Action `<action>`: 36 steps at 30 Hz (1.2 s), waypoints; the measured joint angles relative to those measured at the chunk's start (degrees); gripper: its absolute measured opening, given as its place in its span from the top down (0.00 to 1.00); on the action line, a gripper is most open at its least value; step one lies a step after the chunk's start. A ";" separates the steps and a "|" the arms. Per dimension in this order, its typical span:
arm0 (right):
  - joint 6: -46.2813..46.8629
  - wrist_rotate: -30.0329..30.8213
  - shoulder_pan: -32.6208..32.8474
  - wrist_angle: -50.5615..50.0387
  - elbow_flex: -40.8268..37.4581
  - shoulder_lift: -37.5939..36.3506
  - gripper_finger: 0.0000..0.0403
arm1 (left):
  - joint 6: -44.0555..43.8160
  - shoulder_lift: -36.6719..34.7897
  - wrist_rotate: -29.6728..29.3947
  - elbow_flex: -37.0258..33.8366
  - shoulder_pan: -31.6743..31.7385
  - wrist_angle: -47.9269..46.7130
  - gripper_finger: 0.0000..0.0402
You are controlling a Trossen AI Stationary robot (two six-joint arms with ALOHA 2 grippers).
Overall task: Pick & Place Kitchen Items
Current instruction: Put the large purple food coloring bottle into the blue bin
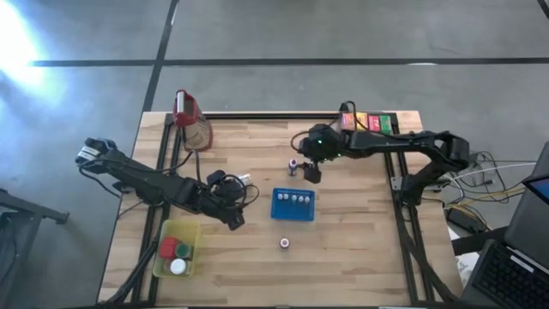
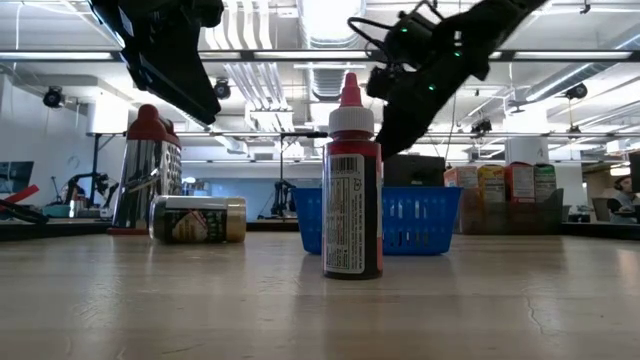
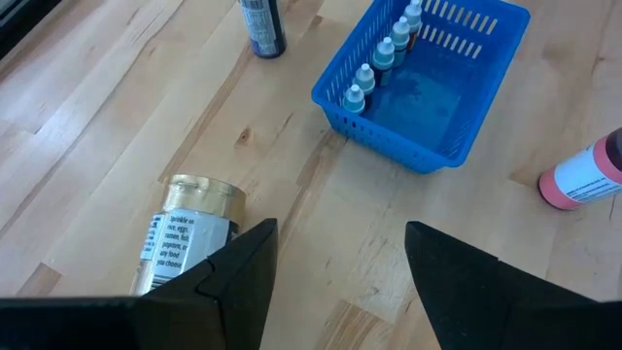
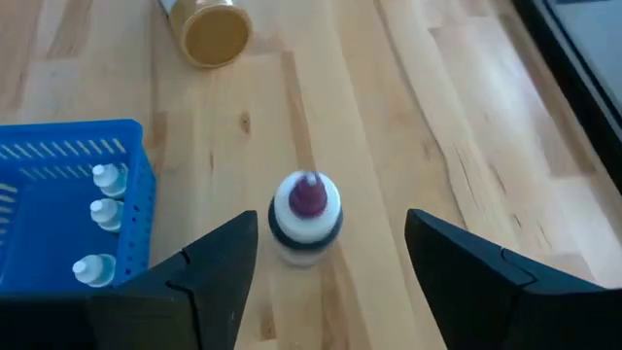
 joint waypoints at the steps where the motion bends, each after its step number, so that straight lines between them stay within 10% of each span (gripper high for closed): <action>1: -0.85 -0.61 0.00 -1.27 1.48 0.89 0.35 | 0.00 -0.01 0.00 0.00 0.02 0.00 0.42; 36: -2.38 -6.25 -2.69 -5.41 7.52 9.53 0.43 | 0.00 -0.02 0.00 0.00 0.00 0.01 0.42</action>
